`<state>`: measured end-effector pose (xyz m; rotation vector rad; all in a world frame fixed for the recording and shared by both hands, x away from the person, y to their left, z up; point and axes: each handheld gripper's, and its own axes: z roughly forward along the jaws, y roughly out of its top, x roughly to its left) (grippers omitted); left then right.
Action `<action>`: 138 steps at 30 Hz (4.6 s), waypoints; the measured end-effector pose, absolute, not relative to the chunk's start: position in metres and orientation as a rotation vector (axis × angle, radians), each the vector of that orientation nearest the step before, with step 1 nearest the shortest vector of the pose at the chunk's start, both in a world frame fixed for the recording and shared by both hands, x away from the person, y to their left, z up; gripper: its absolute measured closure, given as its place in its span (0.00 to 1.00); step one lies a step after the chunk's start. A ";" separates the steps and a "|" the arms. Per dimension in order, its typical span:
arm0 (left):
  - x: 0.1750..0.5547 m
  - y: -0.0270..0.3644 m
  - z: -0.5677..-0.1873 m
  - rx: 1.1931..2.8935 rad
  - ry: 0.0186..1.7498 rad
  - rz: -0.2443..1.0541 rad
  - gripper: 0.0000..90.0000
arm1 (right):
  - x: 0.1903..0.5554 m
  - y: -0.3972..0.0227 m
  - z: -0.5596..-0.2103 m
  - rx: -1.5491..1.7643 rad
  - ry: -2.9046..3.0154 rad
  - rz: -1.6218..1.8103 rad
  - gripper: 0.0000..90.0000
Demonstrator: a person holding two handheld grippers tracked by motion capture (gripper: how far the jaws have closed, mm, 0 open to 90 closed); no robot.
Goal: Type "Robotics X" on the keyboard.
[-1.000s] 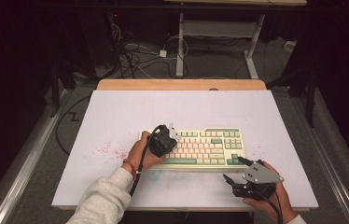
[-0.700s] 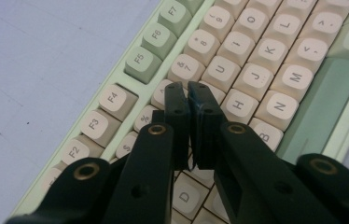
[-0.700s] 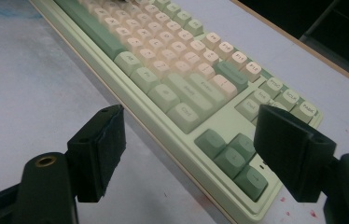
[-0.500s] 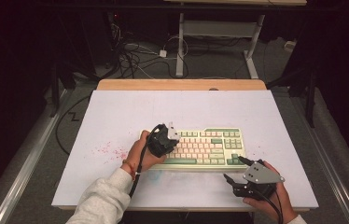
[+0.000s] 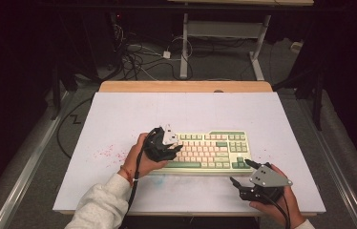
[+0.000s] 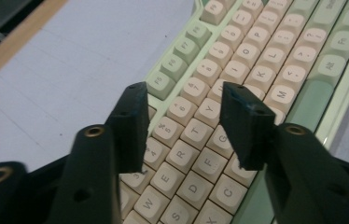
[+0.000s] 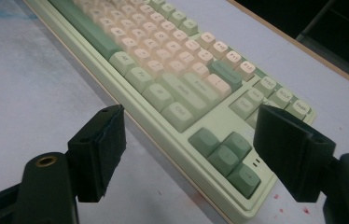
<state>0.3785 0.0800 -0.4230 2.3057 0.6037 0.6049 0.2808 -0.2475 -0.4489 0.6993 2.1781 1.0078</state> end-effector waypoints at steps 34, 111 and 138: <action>0.319 0.144 -0.433 2.185 0.584 0.826 0.20 | 0.284 -0.248 -0.444 0.730 2.167 1.043 0.28; 0.298 0.182 -0.470 2.294 0.684 0.705 0.20 | 0.395 -0.121 -0.442 0.692 2.432 0.920 1.00; 0.299 0.180 -0.472 2.317 0.674 0.697 0.20 | 0.372 -0.140 -0.417 0.665 2.282 1.111 0.54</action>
